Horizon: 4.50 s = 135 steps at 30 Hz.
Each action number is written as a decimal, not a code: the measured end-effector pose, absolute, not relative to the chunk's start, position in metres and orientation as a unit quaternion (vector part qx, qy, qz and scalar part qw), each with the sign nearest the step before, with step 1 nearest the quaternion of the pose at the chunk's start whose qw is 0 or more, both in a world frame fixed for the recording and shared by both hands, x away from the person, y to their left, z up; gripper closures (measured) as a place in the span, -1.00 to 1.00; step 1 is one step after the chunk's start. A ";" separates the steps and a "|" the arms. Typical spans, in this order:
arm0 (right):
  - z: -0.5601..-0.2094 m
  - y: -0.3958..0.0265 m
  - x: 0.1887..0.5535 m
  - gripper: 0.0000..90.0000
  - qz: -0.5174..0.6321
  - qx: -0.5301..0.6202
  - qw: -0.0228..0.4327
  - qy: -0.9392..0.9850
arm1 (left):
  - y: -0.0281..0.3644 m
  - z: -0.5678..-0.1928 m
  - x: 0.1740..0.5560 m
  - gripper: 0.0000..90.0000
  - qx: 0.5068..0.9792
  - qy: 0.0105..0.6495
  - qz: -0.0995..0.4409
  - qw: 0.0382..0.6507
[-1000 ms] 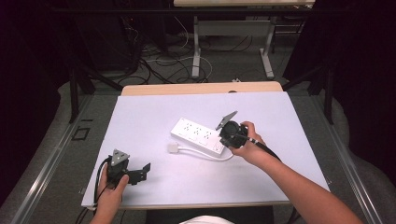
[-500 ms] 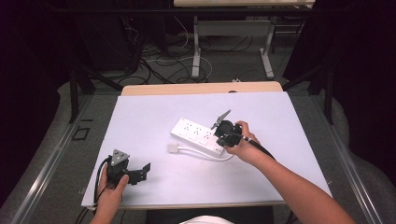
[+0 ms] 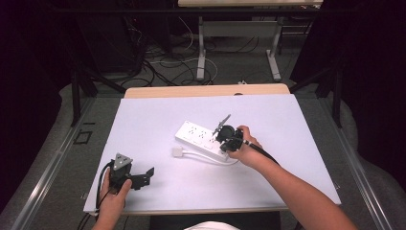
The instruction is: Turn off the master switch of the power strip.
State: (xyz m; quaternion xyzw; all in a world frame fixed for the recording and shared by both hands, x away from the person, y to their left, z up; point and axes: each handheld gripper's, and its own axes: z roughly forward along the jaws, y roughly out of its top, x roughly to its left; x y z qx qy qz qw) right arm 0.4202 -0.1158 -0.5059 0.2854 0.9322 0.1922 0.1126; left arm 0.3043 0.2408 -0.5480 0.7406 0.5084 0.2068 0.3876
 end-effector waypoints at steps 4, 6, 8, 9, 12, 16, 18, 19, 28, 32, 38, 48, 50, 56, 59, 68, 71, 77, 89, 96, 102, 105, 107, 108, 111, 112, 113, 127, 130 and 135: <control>-0.507 -0.116 0.422 1.00 0.195 0.286 0.109 0.932 | 0.241 -0.548 0.304 -0.93 0.741 0.508 0.206 0.387; -0.507 -0.117 0.422 1.00 0.195 0.290 0.109 0.931 | 0.241 -0.548 0.304 -0.93 0.741 0.509 0.205 0.387; -0.507 -0.117 0.422 1.00 0.195 0.291 0.108 0.930 | 0.241 -0.548 0.305 -0.93 0.741 0.508 0.206 0.388; -0.507 -0.117 0.422 1.00 0.195 0.291 0.108 0.930 | 0.241 -0.548 0.305 -0.93 0.741 0.509 0.205 0.387; -0.508 -0.117 0.422 1.00 0.196 0.292 0.106 0.930 | 0.241 -0.548 0.305 -0.92 0.741 0.509 0.205 0.387; -0.508 -0.117 0.422 1.00 0.196 0.294 0.106 0.930 | 0.240 -0.548 0.305 -0.92 0.741 0.509 0.204 0.386; -0.508 -0.117 0.421 1.00 0.193 0.293 0.105 0.930 | 0.240 -0.548 0.305 -0.92 0.742 0.509 0.204 0.386; -0.509 -0.117 0.422 1.00 0.195 0.292 0.107 0.930 | 0.240 -0.548 0.305 -0.92 0.742 0.509 0.204 0.386; -0.511 -0.117 0.421 1.00 0.200 0.298 0.108 0.927 | 0.240 -0.549 0.305 -0.92 0.743 0.509 0.205 0.385; -0.512 -0.117 0.419 1.00 0.200 0.295 0.113 0.927 | 0.239 -0.549 0.305 -0.92 0.745 0.506 0.205 0.383; -0.509 -0.117 0.417 1.00 0.198 0.306 0.107 0.925 | 0.240 -0.548 0.305 -0.92 0.742 0.510 0.204 0.385; -0.509 -0.117 0.417 0.92 0.202 0.300 0.110 0.926 | 0.240 -0.548 0.305 -0.92 0.742 0.510 0.204 0.385; -0.509 -0.118 0.418 0.90 0.203 0.300 0.109 0.926 | 0.240 -0.549 0.305 -0.92 0.740 0.510 0.205 0.387; -0.508 -0.118 0.418 0.69 0.207 0.305 0.103 0.924 | 0.240 -0.549 0.305 -0.92 0.741 0.510 0.205 0.386; -0.508 -0.117 0.418 0.62 0.205 0.310 0.097 0.924 | 0.240 -0.549 0.305 -0.92 0.742 0.510 0.204 0.385; -0.506 -0.115 0.416 0.32 0.211 0.311 0.098 0.922 | 0.241 -0.549 0.305 -0.92 0.742 0.510 0.204 0.384; -0.503 -0.115 0.416 0.17 0.216 0.318 0.097 0.918 | 0.241 -0.549 0.305 -0.92 0.742 0.510 0.204 0.384; -0.500 -0.113 0.416 -0.17 0.230 0.346 0.096 0.905 | 0.240 -0.549 0.305 -0.92 0.742 0.511 0.203 0.385; -0.498 -0.112 0.416 -0.65 0.248 0.376 0.102 0.887 | 0.242 -0.549 0.304 -0.92 0.741 0.512 0.203 0.385; -0.495 -0.115 0.417 -1.00 0.256 0.387 0.122 0.877 | 0.241 -0.548 0.305 -0.92 0.744 0.511 0.199 0.382; -0.494 -0.118 0.416 -1.00 0.264 0.392 0.136 0.870 | 0.242 -0.549 0.305 -0.92 0.746 0.508 0.203 0.381; -0.491 -0.119 0.415 -1.00 0.259 0.399 0.131 0.870 | 0.241 -0.549 0.305 -0.92 0.741 0.512 0.202 0.384; -0.487 -0.121 0.414 -1.00 0.248 0.397 0.127 0.875 | 0.241 -0.549 0.305 -0.92 0.741 0.511 0.202 0.385; -0.488 -0.121 0.414 -1.00 0.257 0.403 0.134 0.868 | 0.241 -0.549 0.305 -0.92 0.742 0.511 0.203 0.384; -0.488 -0.123 0.413 -1.00 0.269 0.402 0.143 0.864 | 0.242 -0.549 0.305 -0.92 0.740 0.512 0.203 0.385; -0.487 -0.125 0.412 -1.00 0.270 0.398 0.141 0.866 | 0.242 -0.549 0.305 -0.92 0.740 0.513 0.202 0.385; -0.487 -0.125 0.410 -1.00 0.270 0.409 0.142 0.860 | 0.242 -0.549 0.305 -0.92 0.740 0.514 0.202 0.385; -0.475 -0.164 0.396 -1.00 0.282 0.413 0.169 0.849 | 0.241 -0.549 0.305 -0.92 0.741 0.513 0.203 0.384; -0.473 -0.174 0.392 -1.00 0.284 0.419 0.169 0.846 | 0.241 -0.549 0.305 -0.92 0.740 0.513 0.204 0.385; -0.471 -0.193 0.387 -1.00 0.284 0.424 0.183 0.840 | 0.241 -0.549 0.305 -0.92 0.740 0.513 0.205 0.384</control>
